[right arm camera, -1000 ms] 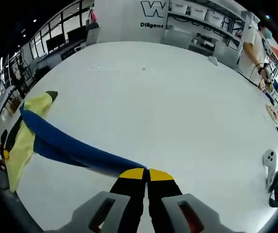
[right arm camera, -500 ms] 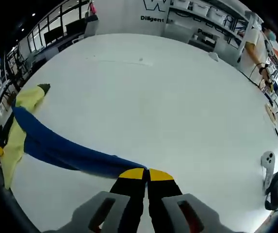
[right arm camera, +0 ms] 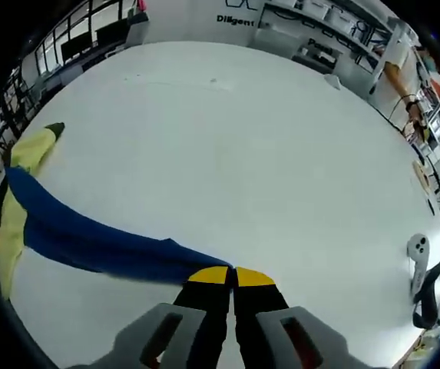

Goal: Fold the garment on the visible template until the final outline fits inside the template.

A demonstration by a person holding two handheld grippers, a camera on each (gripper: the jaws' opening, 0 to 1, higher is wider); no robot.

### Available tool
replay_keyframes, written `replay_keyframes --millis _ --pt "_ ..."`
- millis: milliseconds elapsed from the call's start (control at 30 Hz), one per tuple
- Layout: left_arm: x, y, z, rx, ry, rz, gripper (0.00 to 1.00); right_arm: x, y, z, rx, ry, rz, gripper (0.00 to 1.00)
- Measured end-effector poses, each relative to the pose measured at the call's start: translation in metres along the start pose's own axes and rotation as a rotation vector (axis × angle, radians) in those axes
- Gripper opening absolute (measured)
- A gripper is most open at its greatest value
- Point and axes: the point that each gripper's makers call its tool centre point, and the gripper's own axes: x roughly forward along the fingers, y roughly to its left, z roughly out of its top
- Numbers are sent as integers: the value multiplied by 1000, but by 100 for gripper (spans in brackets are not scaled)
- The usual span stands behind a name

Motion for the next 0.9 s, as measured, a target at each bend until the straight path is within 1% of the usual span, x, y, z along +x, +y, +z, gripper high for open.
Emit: replay_keyframes --millis 133,167,200,233,267,300,367,433,467,500,533,567,600,667,700,733,767,800,833,900 --pt "0 0 0 0 -2 -6 2 -3 2 -1 -1 -2 17 0" --pt "0 -1 0 6 -6 -12 2 -7 1 6 -13 -40 10 0" --pt "0 -1 1 34 -17 -18 2 -12 0 13 -38 -82 -2 6" --pt "0 -2 1 42 -22 -20 2 -18 -1 15 -52 -92 -14 14" --pt "0 -2 1 43 -24 -21 2 -19 -1 15 -52 -91 -18 19" --pt "0 -2 1 43 -27 -23 2 -23 -1 16 -54 -94 -22 21" --pt "-1 -4 2 51 -41 -31 2 -33 4 22 -53 -124 -17 21" --pt "-1 -5 3 64 -46 -36 3 -38 10 27 -58 -149 -11 24" --pt "-3 -6 4 71 -54 -42 3 -42 16 31 -74 -168 2 25" --pt "-5 -9 9 70 -82 -62 3 -47 28 39 -101 -210 33 25" --pt "-7 -13 14 74 -109 -85 4 -50 35 42 -102 -230 43 26" --pt "-9 -17 17 86 -127 -105 6 -55 47 48 -104 -255 66 26" --pt "-11 -19 18 83 -131 -117 7 -57 51 50 -103 -262 74 27" --pt "-13 -22 20 86 -137 -127 10 -63 75 59 -119 -292 113 27" --pt "-13 -23 20 89 -137 -128 13 -64 78 60 -122 -296 120 26" --pt "-13 -23 21 105 -140 -126 16 -65 91 65 -118 -309 145 26" --pt "-13 -23 21 112 -141 -125 20 -65 93 66 -115 -312 148 26" --pt "-13 -24 21 118 -142 -126 23 -68 105 72 -114 -331 172 26" --pt "-14 -26 22 123 -150 -130 26 -69 108 73 -112 -336 176 26" --pt "-15 -29 24 122 -161 -149 32 -74 123 78 -122 -354 200 27"
